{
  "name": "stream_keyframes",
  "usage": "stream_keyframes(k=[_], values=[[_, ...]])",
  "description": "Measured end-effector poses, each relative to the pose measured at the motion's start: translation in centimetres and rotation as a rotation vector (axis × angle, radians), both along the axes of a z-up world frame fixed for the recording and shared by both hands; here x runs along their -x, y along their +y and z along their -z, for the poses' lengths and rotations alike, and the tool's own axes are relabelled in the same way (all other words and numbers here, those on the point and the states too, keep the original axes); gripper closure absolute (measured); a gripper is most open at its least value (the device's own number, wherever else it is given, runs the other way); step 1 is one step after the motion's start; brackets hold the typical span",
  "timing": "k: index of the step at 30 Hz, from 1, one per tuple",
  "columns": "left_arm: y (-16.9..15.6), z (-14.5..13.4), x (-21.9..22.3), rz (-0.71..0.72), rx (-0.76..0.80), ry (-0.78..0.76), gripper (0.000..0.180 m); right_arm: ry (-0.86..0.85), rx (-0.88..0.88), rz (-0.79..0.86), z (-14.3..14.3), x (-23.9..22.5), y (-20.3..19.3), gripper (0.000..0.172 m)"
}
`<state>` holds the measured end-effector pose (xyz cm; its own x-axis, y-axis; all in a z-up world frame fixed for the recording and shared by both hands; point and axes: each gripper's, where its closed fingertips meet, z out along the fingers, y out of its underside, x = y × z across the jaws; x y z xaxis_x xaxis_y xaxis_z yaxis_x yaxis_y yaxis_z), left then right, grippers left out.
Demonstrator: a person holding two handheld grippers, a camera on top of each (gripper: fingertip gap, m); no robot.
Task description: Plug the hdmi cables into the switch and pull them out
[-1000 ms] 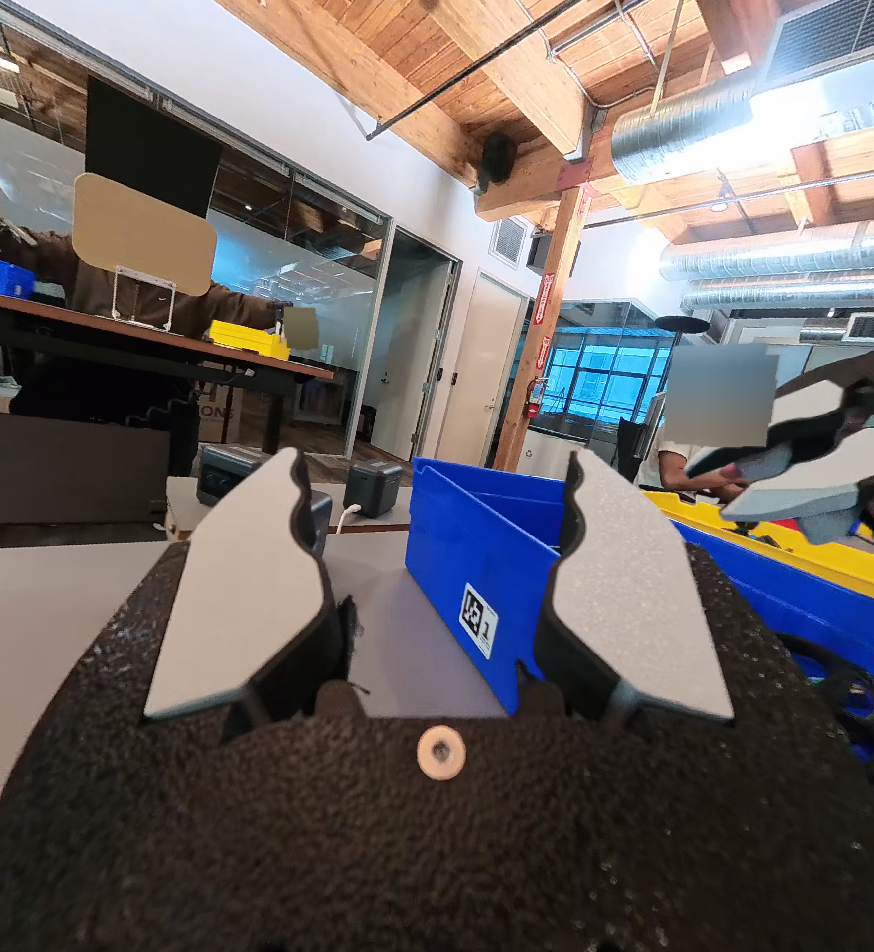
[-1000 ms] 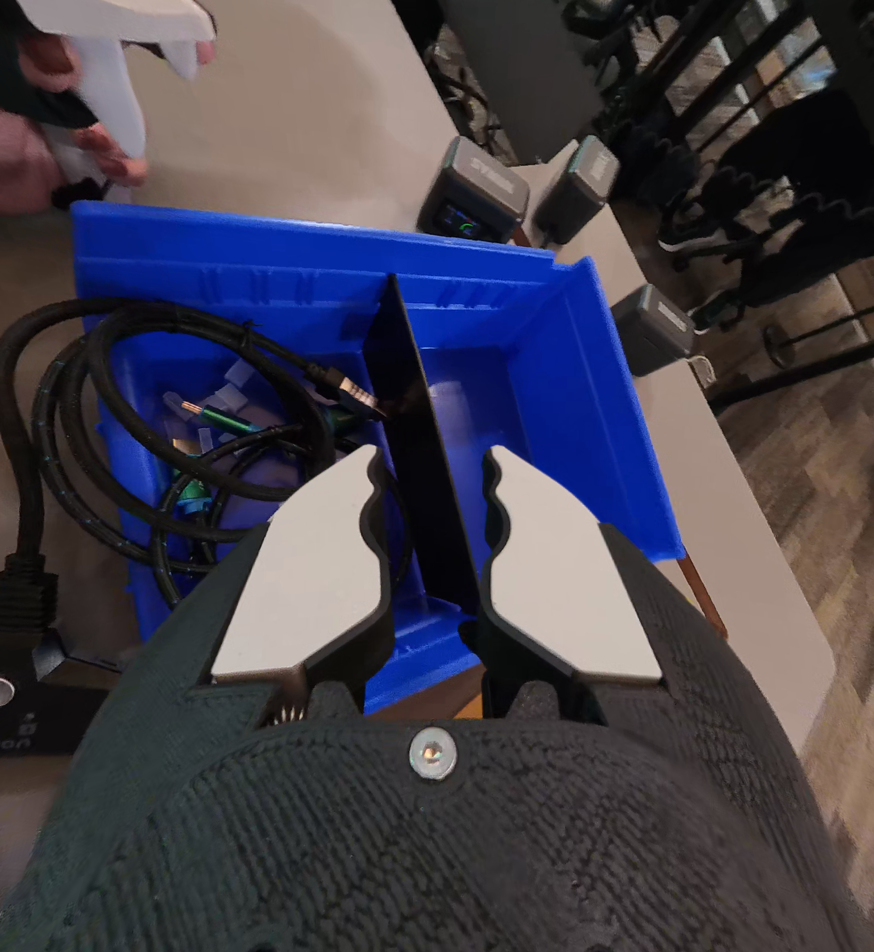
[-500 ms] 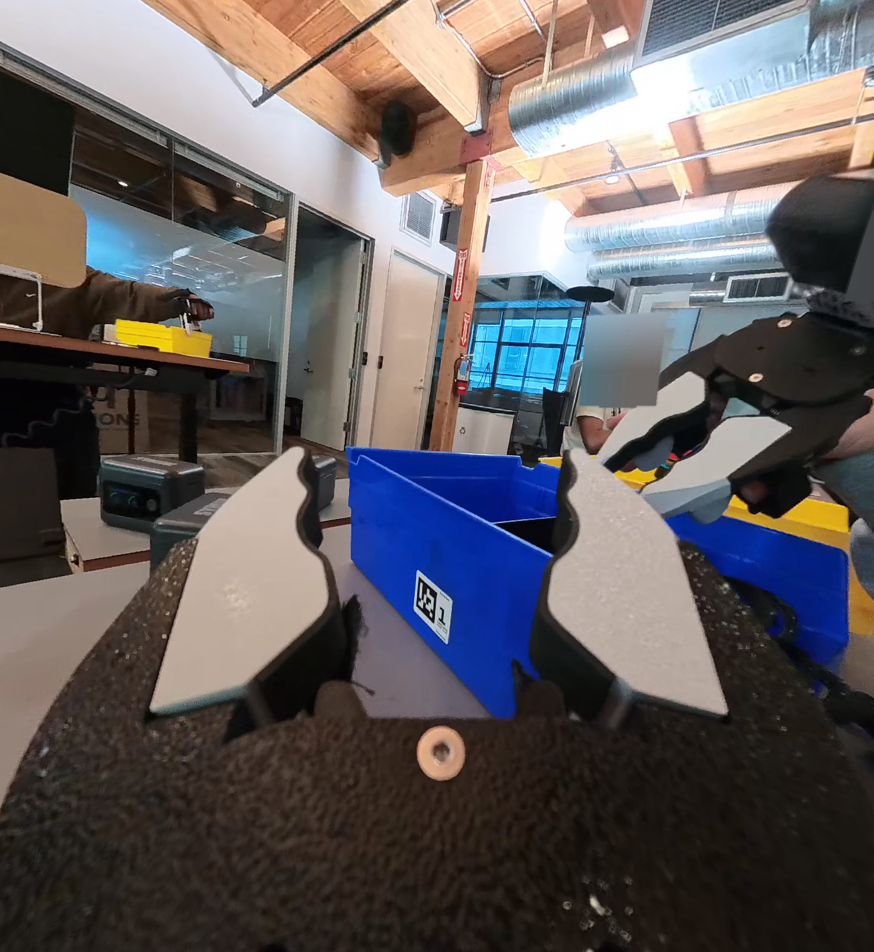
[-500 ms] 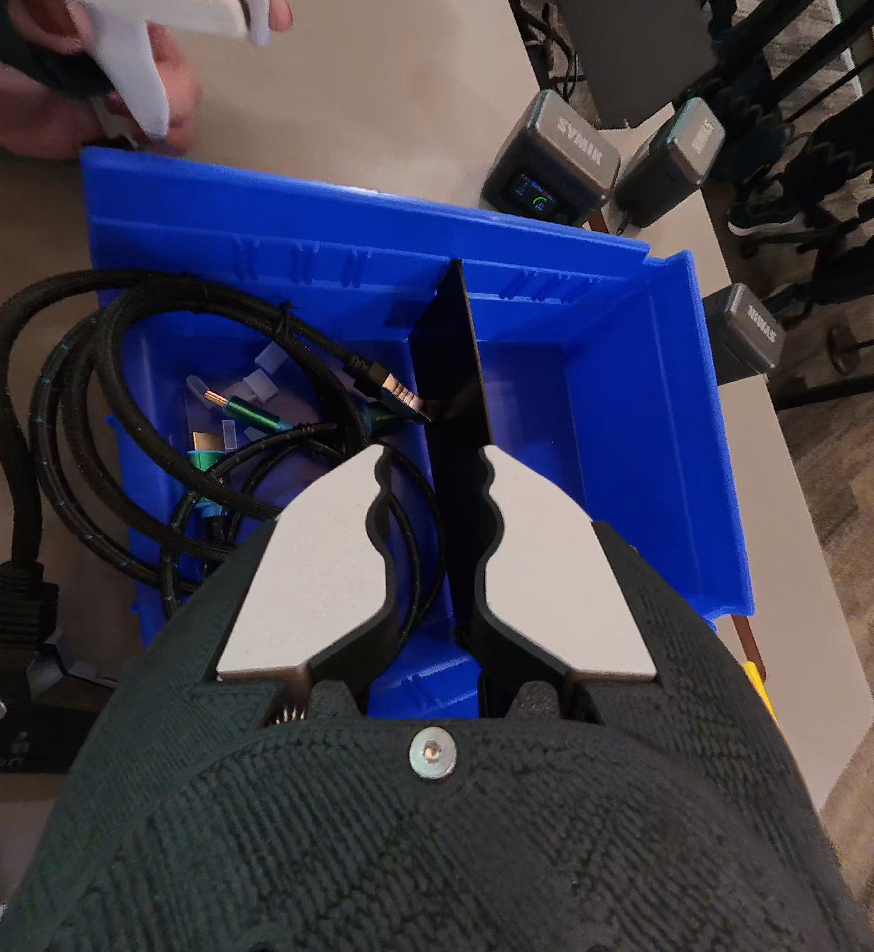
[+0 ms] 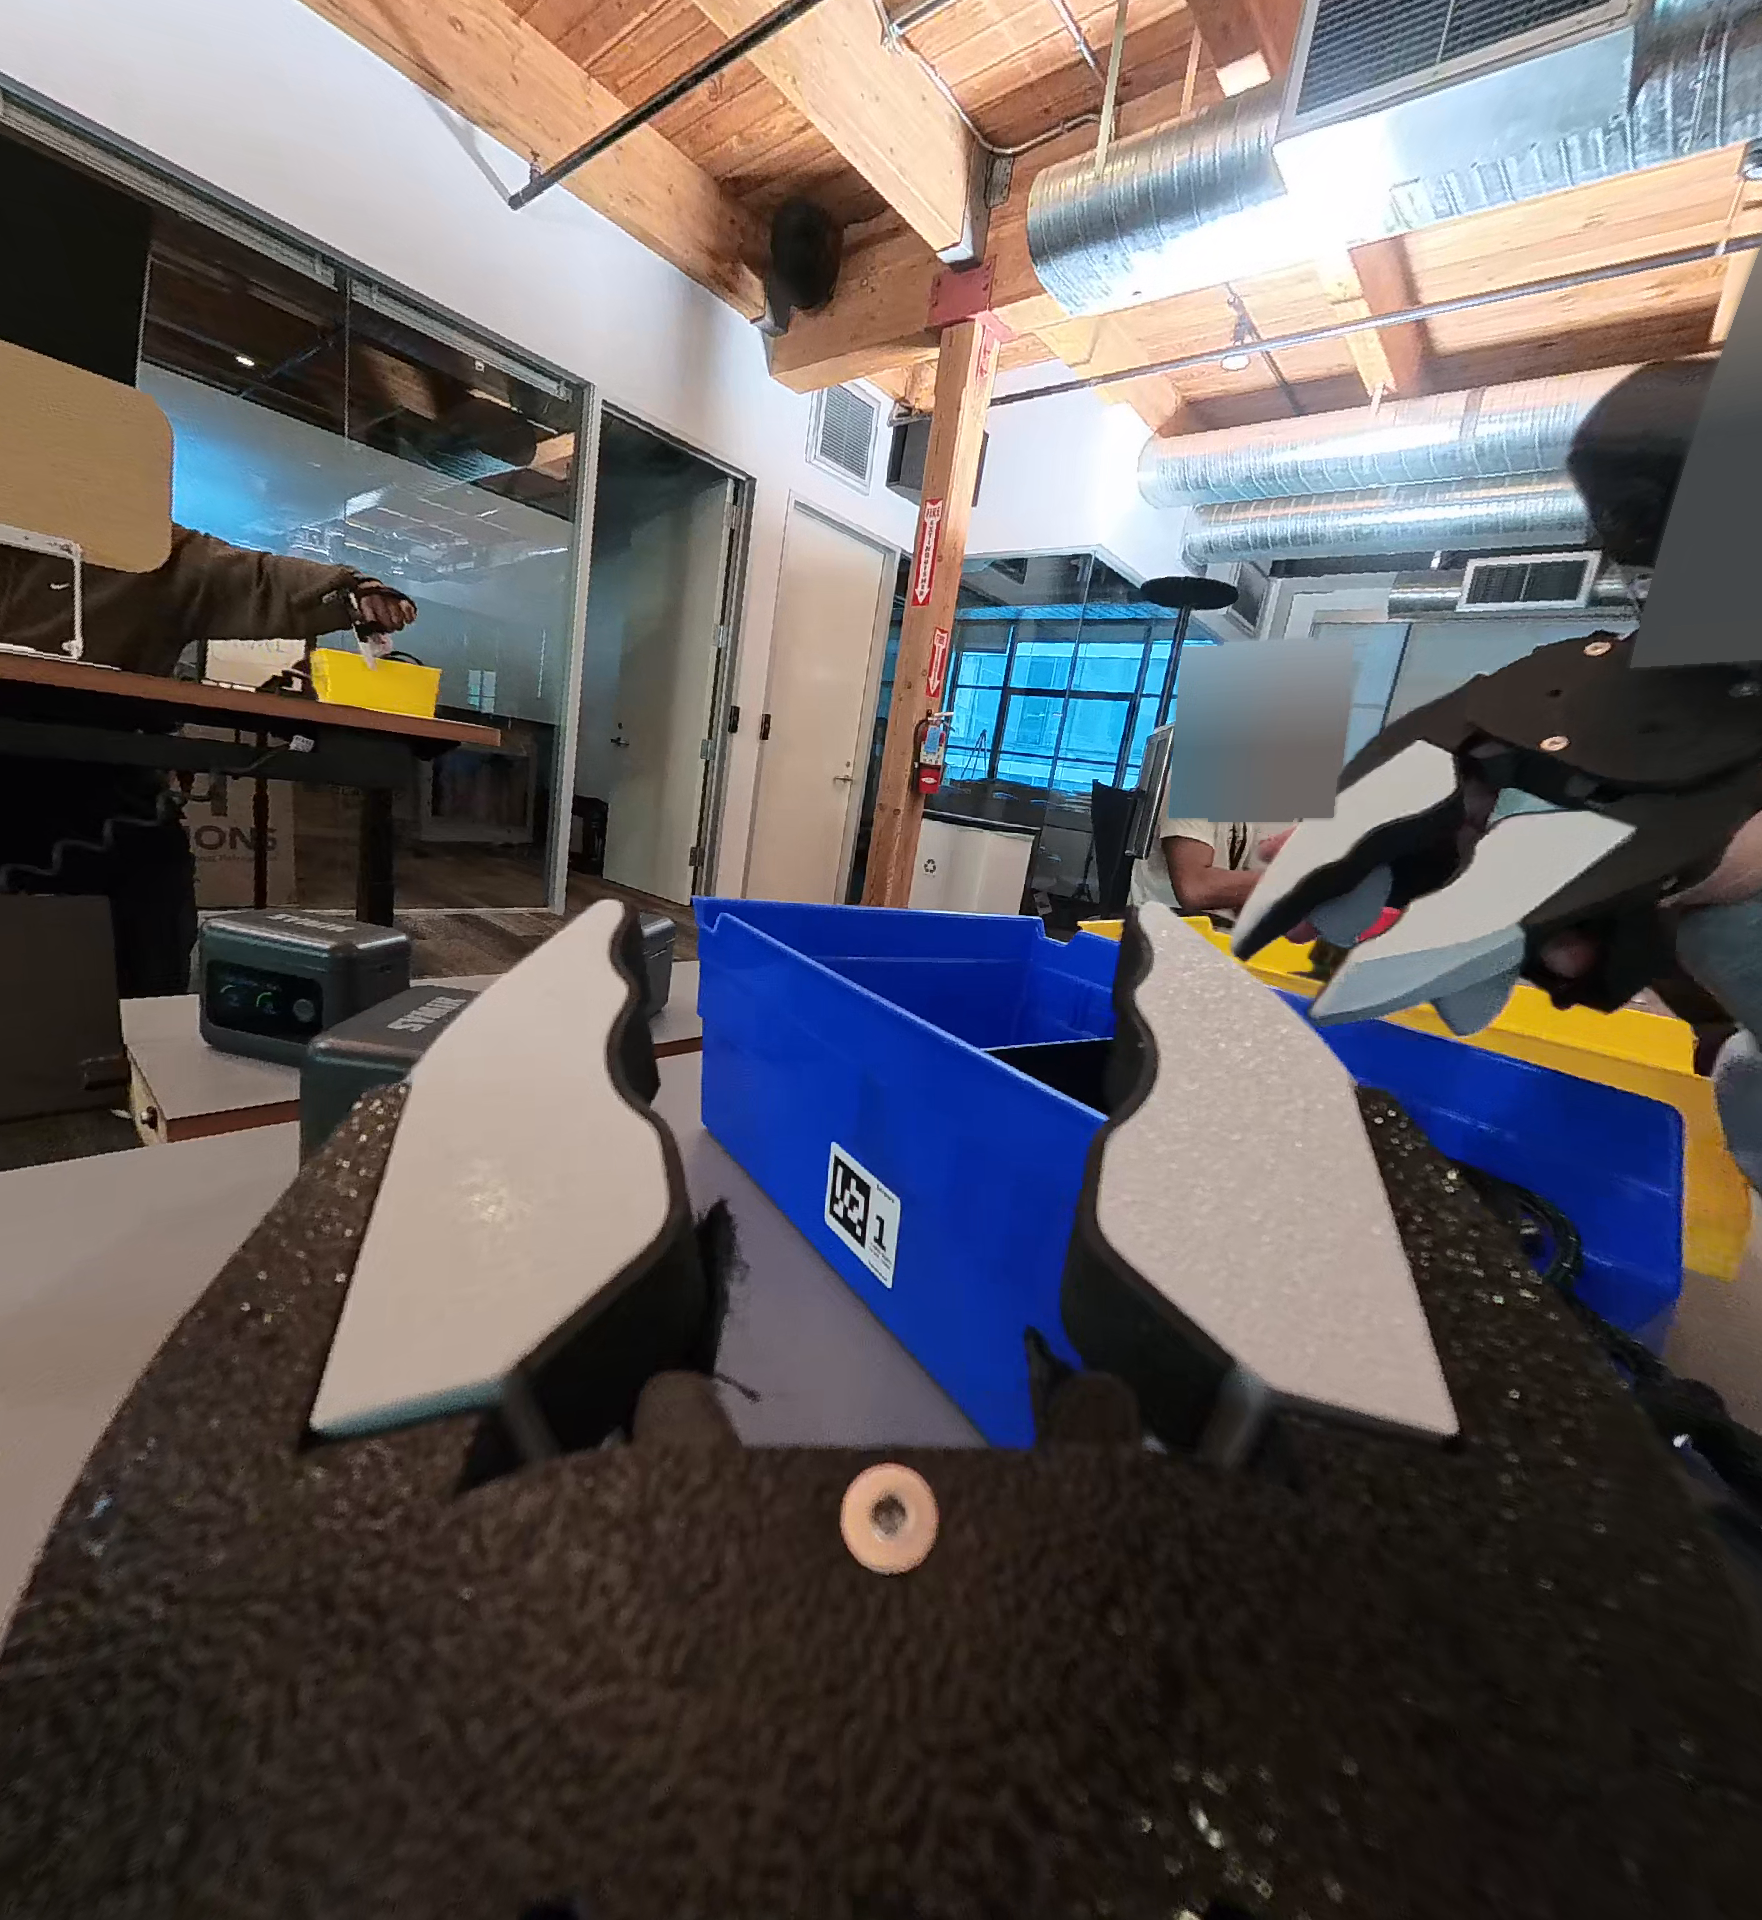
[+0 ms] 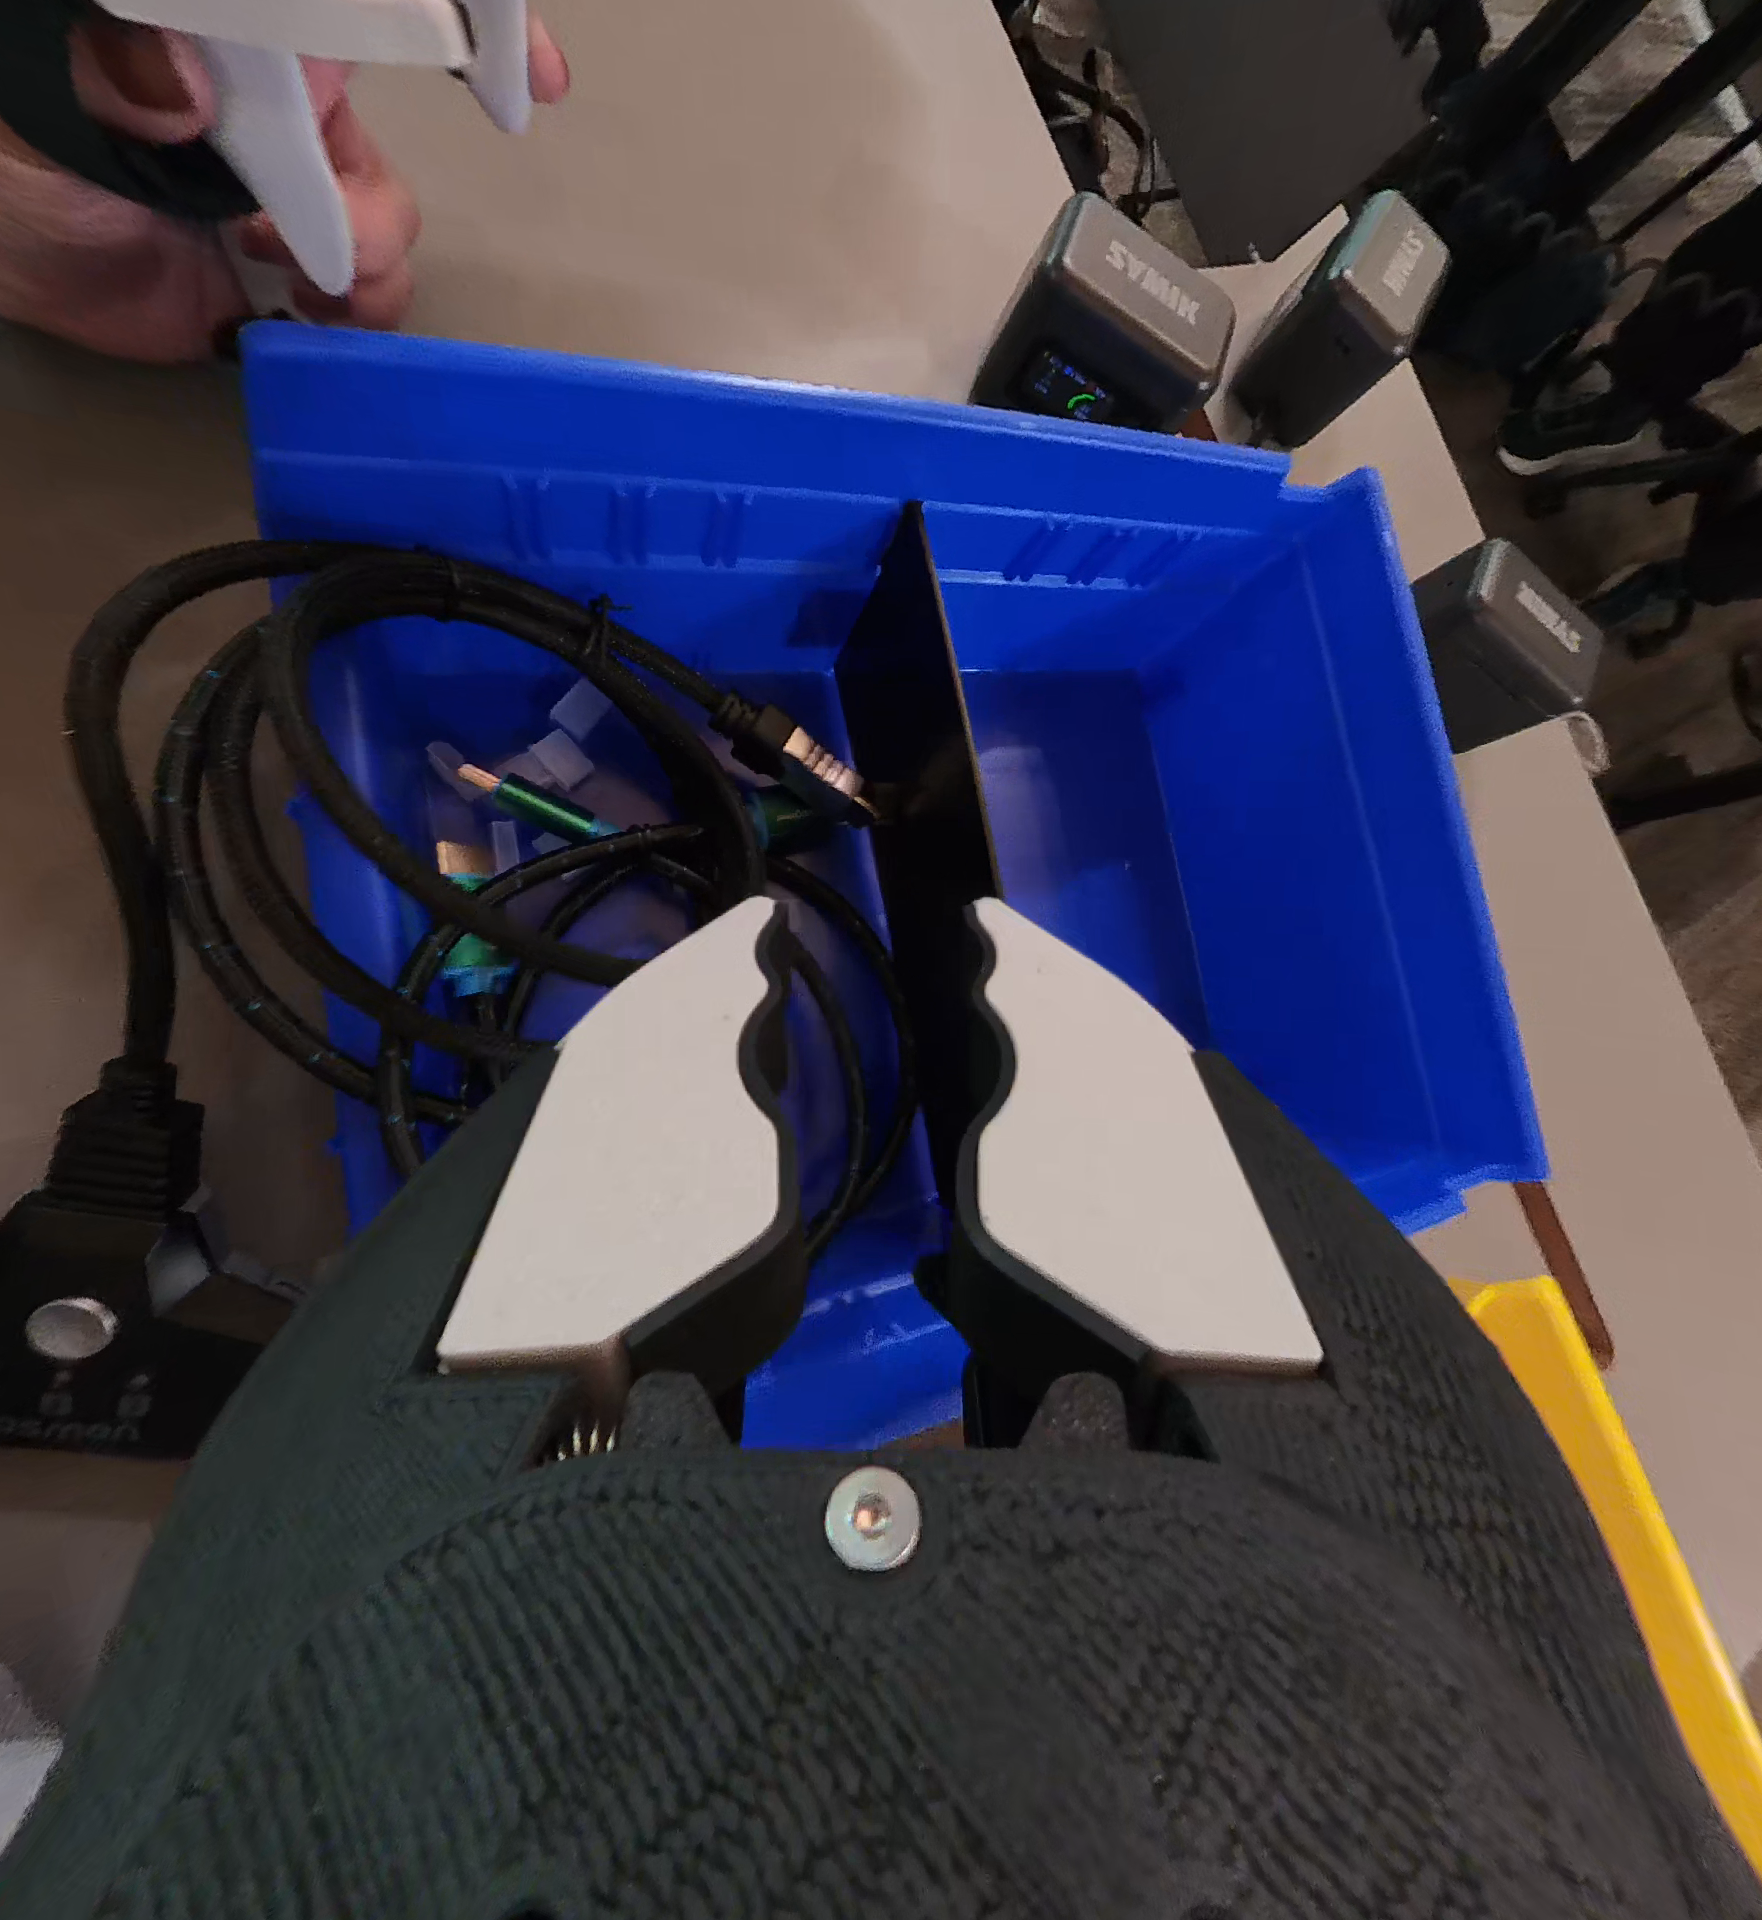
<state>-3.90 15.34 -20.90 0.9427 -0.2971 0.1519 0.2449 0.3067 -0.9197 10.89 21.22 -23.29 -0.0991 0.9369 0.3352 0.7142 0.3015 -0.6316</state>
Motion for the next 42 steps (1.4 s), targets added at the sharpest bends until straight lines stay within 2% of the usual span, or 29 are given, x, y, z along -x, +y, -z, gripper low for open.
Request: stream_keyframes(k=[5,12,17,21,24,25,27,29,32,36,39,42], values=[[0.1,0.1,0.0,0.003,0.005,-0.005,0.096,-0.030,0.156,-0.109,0.4,-1.0,-2.9,0.140],[0.1,0.1,0.1,0.004,0.007,-0.006,0.097,-0.034,0.159,-0.150,0.4,-0.7,-3.5,0.140],[0.1,0.1,0.1,0.006,0.008,-0.008,0.097,-0.029,0.228,-0.254,0.4,-0.6,-5.6,0.140],[0.1,0.2,0.1,0.008,0.010,-0.010,0.097,-0.107,0.282,-0.335,1.6,-0.8,-7.3,0.142],[0.1,0.2,0.0,0.010,0.012,-0.013,0.097,-0.169,0.254,-0.339,3.0,-0.4,-7.3,0.142],[0.1,0.2,0.0,0.011,0.011,-0.013,0.097,-0.200,0.243,-0.336,3.5,-0.3,-7.1,0.143],[0.0,0.2,0.0,0.013,0.010,-0.013,0.097,-0.241,0.201,-0.345,4.2,-0.1,-6.8,0.157],[0.0,0.1,-0.1,0.012,0.005,-0.003,0.097,-0.179,0.152,-0.358,3.3,0.6,-6.4,0.159],[-0.3,-0.6,-0.5,0.023,-0.024,0.067,0.097,0.042,0.046,-0.335,-0.3,2.0,-5.2,0.162],[-1.5,-1.8,-3.0,0.099,-0.094,0.316,0.096,0.157,-0.121,-0.188,-2.7,1.9,-1.8,0.163],[-2.3,-1.7,-5.3,0.161,-0.085,0.469,0.097,0.263,-0.170,-0.117,-4.6,2.0,-0.4,0.164],[-2.8,-1.9,-7.4,0.272,0.019,0.422,0.094,0.410,-0.171,-0.125,-7.1,1.9,-0.6,0.165]])
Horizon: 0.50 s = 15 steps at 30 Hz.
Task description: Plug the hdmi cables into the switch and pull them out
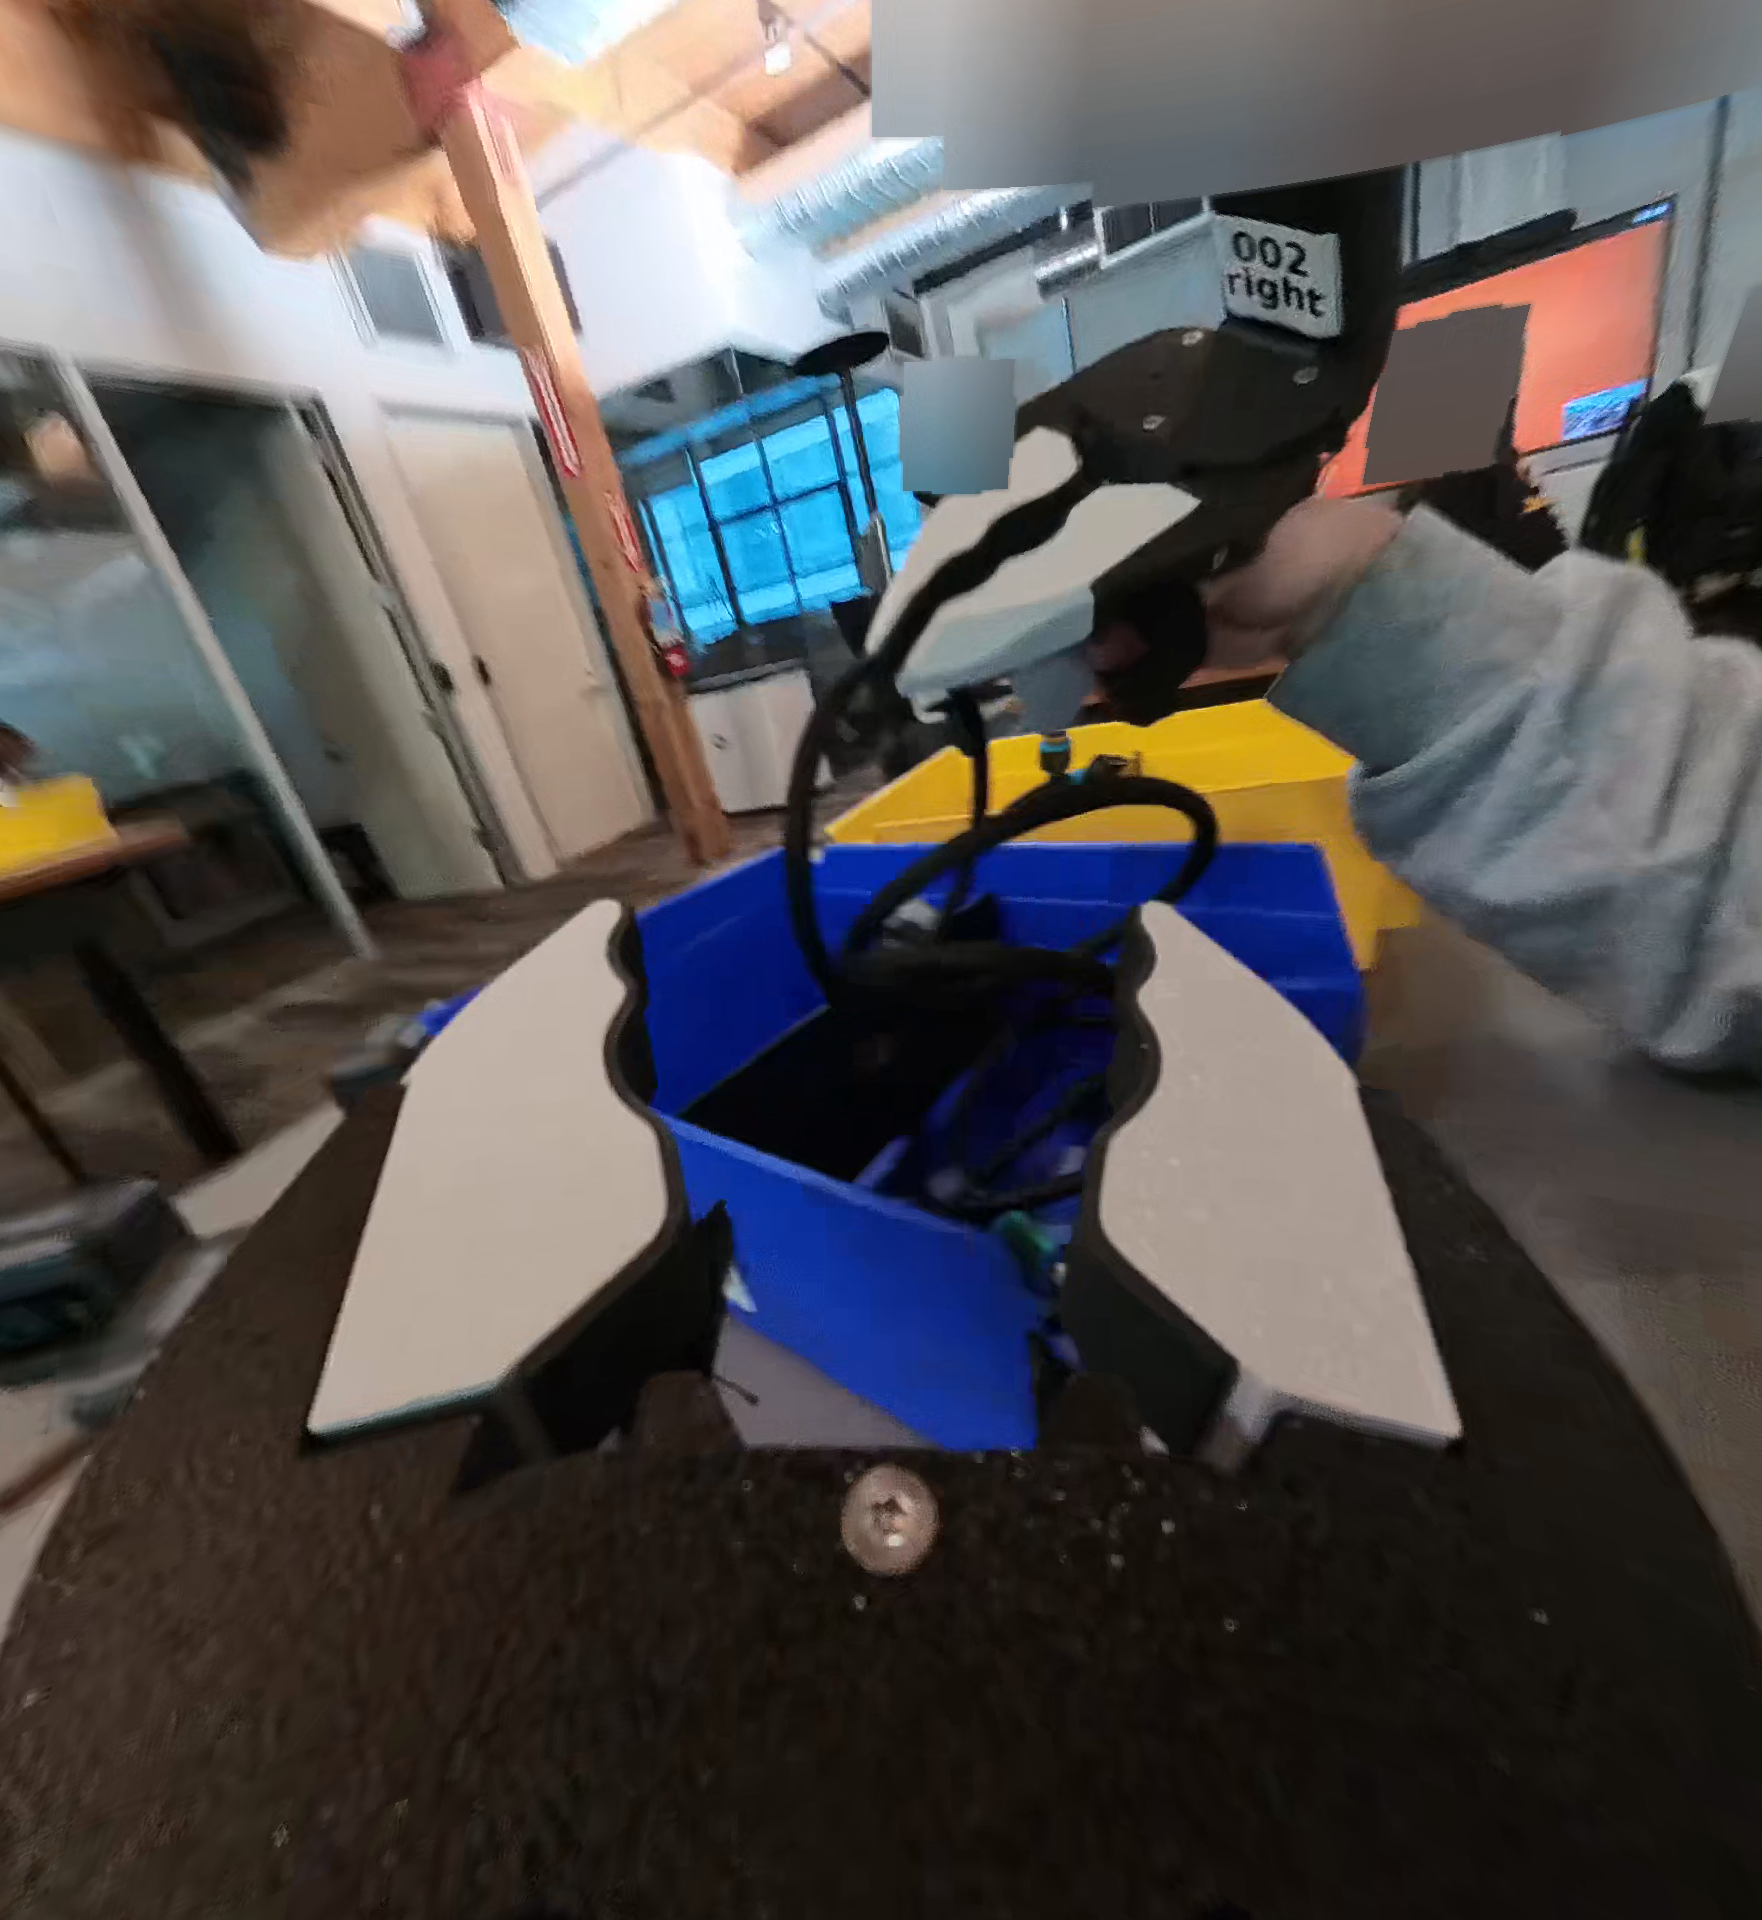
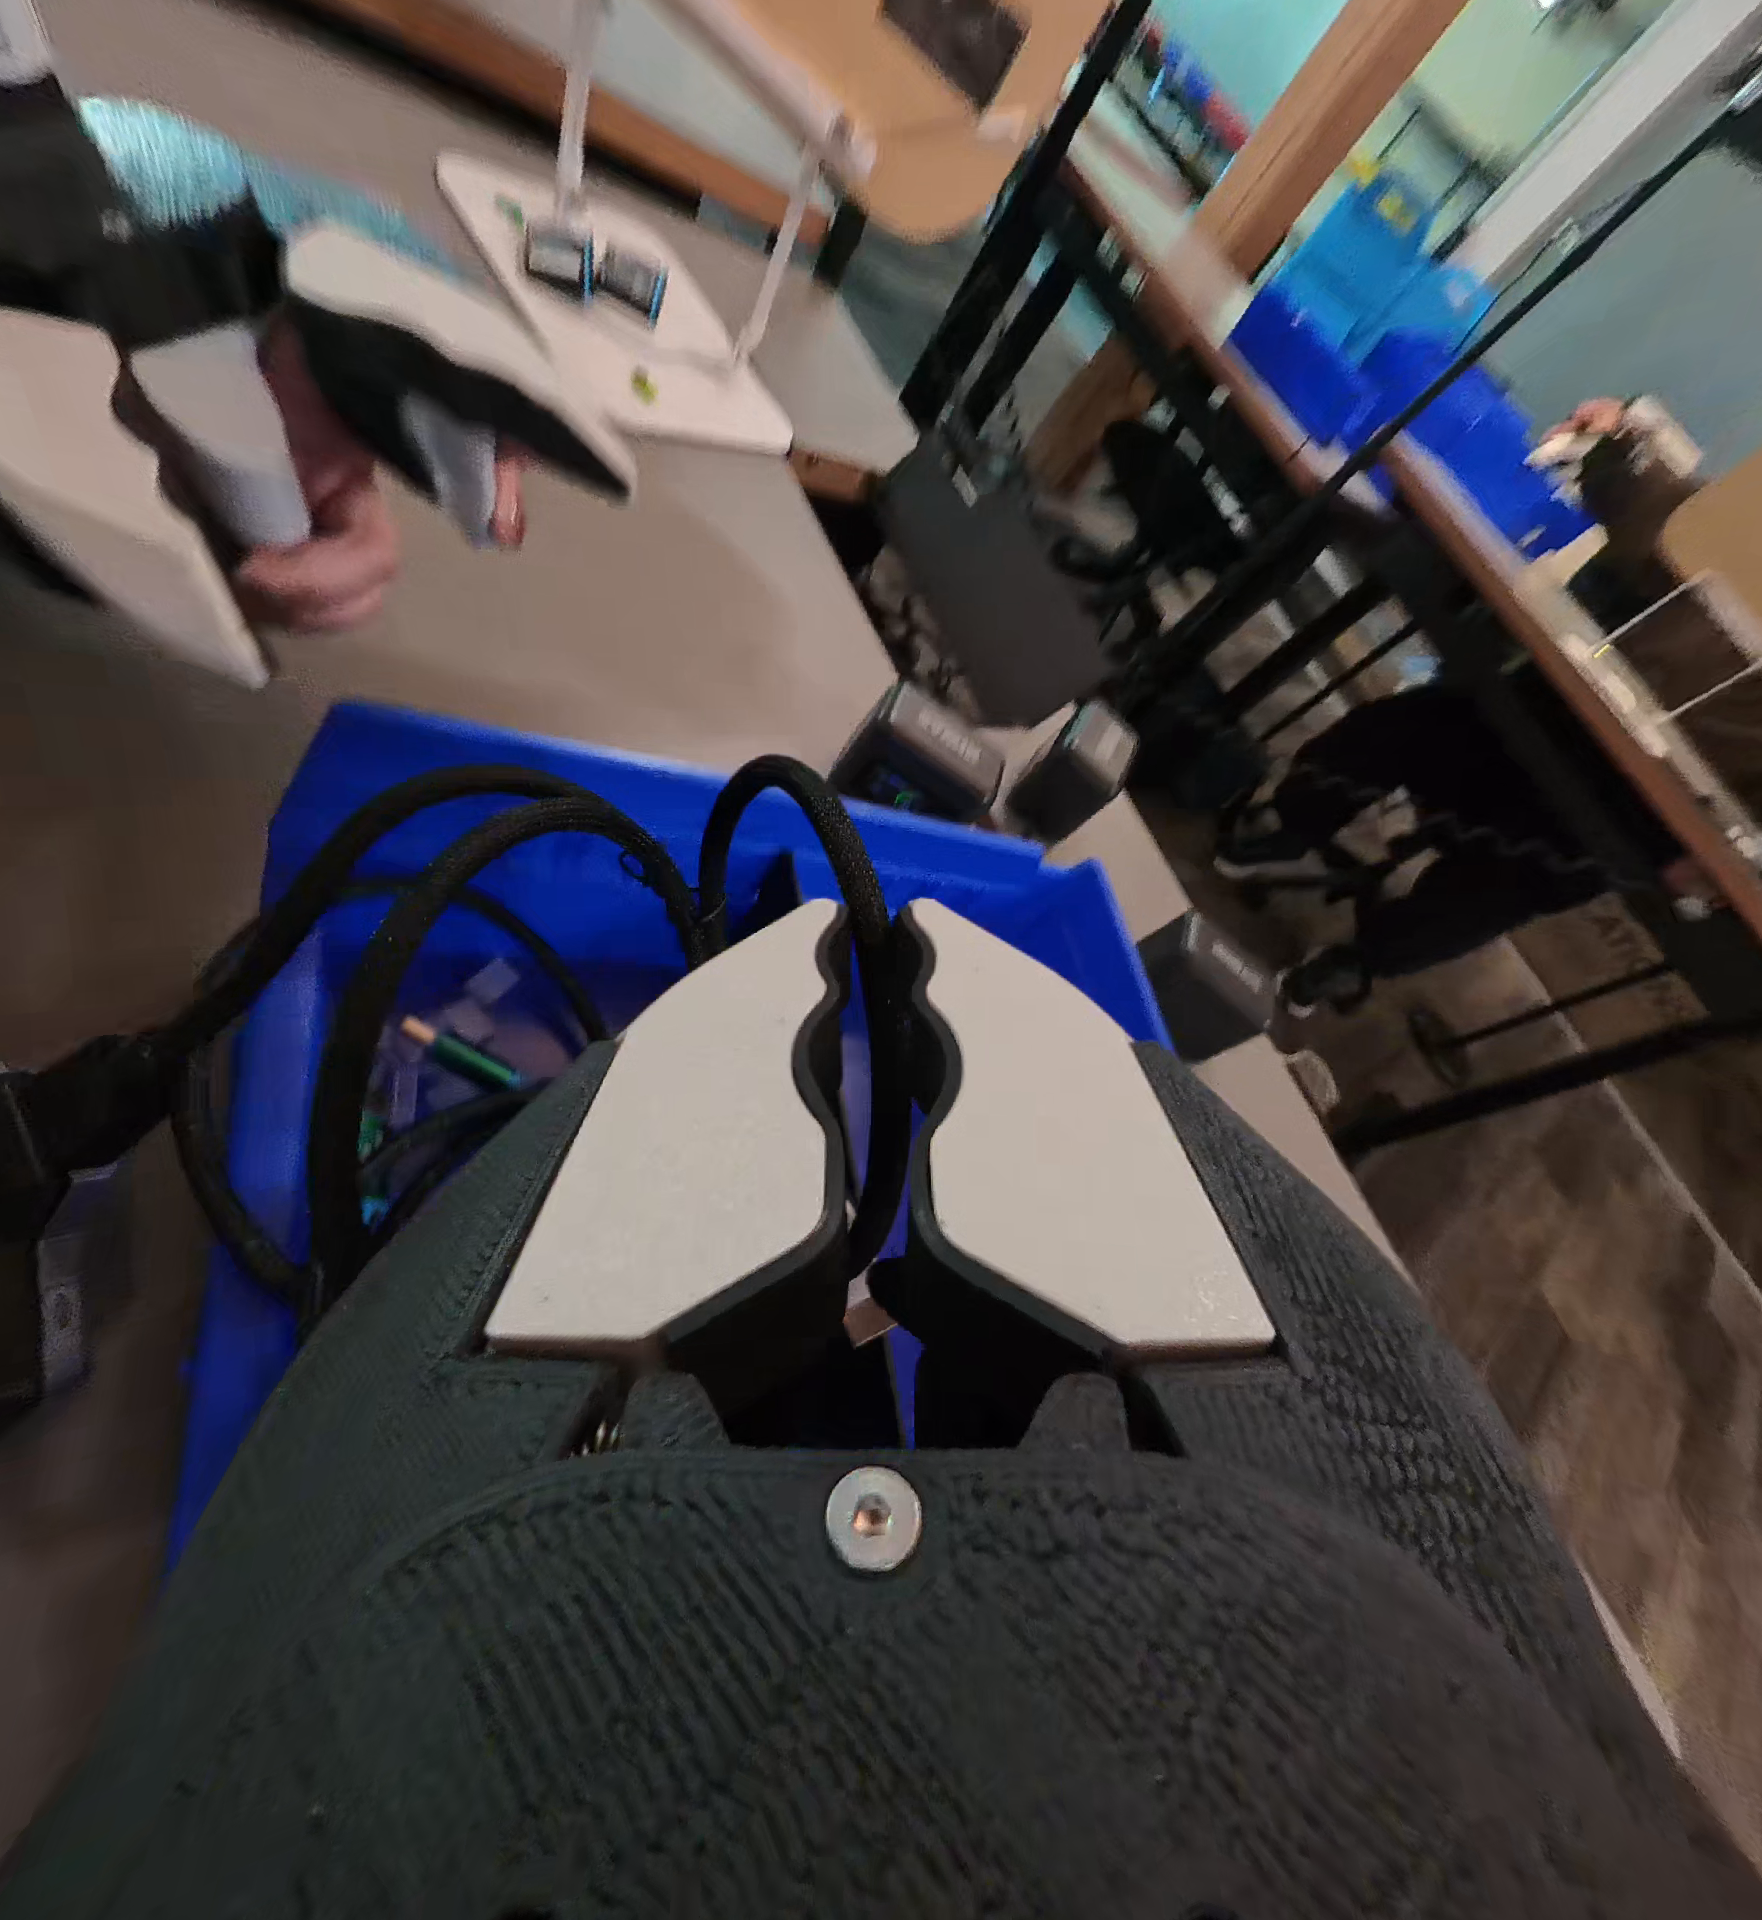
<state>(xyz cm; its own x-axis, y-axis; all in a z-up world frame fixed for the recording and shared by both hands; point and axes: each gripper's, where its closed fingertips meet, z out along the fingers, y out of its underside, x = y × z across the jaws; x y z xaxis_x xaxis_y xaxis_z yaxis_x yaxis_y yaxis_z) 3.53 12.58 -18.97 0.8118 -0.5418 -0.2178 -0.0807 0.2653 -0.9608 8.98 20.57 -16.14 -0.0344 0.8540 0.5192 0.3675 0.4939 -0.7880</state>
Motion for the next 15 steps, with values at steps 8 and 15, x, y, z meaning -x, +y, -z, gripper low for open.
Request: stream_keyframes(k=[8,15], values=[[1.0,1.1,-4.9,0.069,0.452,-0.052,0.125,0.302,-0.047,-0.121,-5.9,-0.2,-3.2,0.164],[-0.2,-6.2,-4.1,0.173,0.295,-0.260,0.180,0.486,0.015,-0.077,-9.4,-0.4,-3.6,0.161]])
